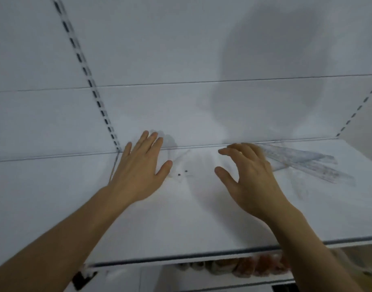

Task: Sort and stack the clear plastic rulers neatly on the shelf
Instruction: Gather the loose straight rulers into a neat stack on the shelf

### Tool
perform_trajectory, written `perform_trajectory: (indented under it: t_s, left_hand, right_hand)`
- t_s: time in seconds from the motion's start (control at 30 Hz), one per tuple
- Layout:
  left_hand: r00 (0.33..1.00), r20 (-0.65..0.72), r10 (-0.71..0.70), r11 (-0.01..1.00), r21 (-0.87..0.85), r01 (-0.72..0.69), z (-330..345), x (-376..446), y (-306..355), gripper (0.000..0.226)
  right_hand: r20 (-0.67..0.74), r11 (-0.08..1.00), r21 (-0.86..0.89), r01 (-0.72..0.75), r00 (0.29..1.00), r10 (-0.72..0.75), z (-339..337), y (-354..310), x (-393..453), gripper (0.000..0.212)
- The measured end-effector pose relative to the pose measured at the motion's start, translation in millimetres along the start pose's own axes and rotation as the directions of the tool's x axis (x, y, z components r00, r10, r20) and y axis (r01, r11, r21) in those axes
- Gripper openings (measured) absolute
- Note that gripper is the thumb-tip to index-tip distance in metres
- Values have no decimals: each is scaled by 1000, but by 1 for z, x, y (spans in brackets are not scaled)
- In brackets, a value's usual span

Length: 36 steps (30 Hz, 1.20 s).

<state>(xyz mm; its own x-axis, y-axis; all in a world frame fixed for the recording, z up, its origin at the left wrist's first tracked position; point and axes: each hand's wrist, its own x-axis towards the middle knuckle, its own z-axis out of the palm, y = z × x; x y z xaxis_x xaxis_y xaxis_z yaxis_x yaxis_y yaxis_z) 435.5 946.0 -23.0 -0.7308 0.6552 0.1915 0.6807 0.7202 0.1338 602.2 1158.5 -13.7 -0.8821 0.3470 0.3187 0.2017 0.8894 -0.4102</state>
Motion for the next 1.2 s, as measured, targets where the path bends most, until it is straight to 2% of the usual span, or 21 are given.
perform_trajectory:
  t_s: [0.17, 0.3, 0.53, 0.7, 0.9, 1.03, 1.2]
  left_hand:
    - [983, -6, -181, 983, 37, 181, -29, -89, -113, 79]
    - [948, -9, -317, 948, 13, 318, -61, -175, -208, 72]
    - [855, -29, -518, 855, -14, 518, -103, -318, -356, 69]
    - [823, -41, -567, 824, -27, 567, -131, -398, -423, 88]
    - [751, -99, -653, 756, -47, 652, -155, -462, -508, 70]
    - [717, -123, -686, 724, -17, 690, -167, -481, -567, 72]
    - [716, -132, -685, 722, 13, 692, -182, -504, -648, 80]
  right_hand:
    - [127, 983, 123, 136, 980, -152, 65, -127, 1, 57]
    - [228, 961, 203, 188, 945, -233, 111, -233, -20, 63]
    - [270, 922, 312, 228, 910, -316, 182, -378, -62, 64]
    - [305, 866, 388, 314, 843, -443, 221, -484, -72, 60]
    - [345, 810, 431, 397, 757, -555, 282, -602, -70, 56]
    - [360, 801, 444, 400, 739, -569, 327, -670, -61, 55]
    - [344, 786, 462, 411, 734, -586, 371, -756, -40, 54]
